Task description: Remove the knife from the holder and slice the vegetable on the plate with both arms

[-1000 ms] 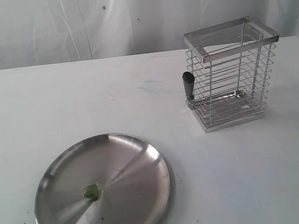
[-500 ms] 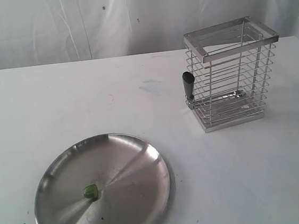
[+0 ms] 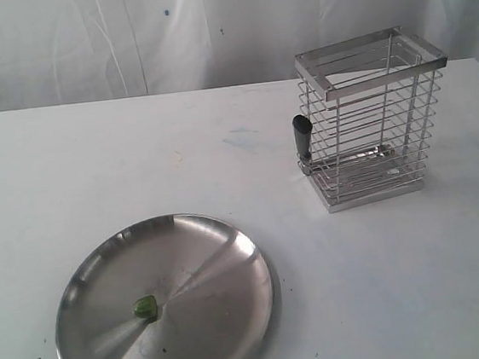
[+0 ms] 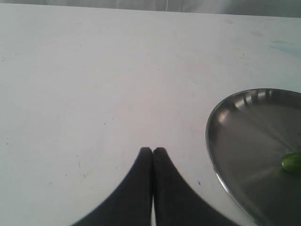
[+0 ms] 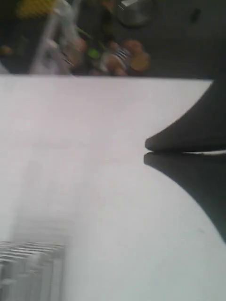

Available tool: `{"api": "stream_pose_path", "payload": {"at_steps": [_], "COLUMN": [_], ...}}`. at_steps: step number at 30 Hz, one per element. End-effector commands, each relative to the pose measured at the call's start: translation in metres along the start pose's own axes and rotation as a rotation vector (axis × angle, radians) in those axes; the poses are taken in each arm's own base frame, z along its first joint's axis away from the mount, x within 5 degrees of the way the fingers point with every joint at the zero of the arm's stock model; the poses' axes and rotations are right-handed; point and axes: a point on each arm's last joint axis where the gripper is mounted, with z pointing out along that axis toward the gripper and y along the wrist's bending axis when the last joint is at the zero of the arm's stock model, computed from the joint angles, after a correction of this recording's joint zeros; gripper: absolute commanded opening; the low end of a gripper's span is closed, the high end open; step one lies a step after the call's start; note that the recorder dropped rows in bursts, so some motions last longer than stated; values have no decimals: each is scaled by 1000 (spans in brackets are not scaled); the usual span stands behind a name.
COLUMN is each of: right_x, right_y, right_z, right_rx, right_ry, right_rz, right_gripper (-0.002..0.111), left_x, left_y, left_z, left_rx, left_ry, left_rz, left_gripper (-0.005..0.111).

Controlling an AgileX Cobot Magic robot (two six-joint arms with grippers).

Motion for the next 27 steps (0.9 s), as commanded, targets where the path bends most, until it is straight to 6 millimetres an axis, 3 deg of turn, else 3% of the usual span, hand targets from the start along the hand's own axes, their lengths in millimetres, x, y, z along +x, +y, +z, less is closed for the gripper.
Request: {"api": "stream_pose_path", "payload": {"at_steps": [1, 5, 8, 11, 14, 19, 22, 27], "right_x": [6, -22, -42, -62, -72, -83, -91, -117], "right_y": [17, 44, 69, 103, 140, 203, 236, 268], "right_z": [-1, -36, -66, -84, -88, -70, -69, -85], "right_rx": [-208, -403, -447, -435, -445, -506, -541, -576], "right_ry": [203, 152, 154, 109, 117, 193, 199, 111], "right_rz": [38, 54, -53, -143, -189, -298, -341, -359], "right_gripper": [0, 0, 0, 0, 0, 0, 0, 0], "left_x": [2, 2, 2, 2, 2, 2, 2, 2], "left_y": [0, 0, 0, 0, 0, 0, 0, 0], "left_z": [1, 1, 1, 1, 1, 1, 1, 1], "left_rx": [7, 7, 7, 7, 7, 7, 7, 7], "left_ry": [-2, -2, -2, -2, -2, -2, -2, -2], "left_rz": [1, 1, 1, 1, 1, 1, 1, 1], "left_gripper": [0, 0, 0, 0, 0, 0, 0, 0]}}
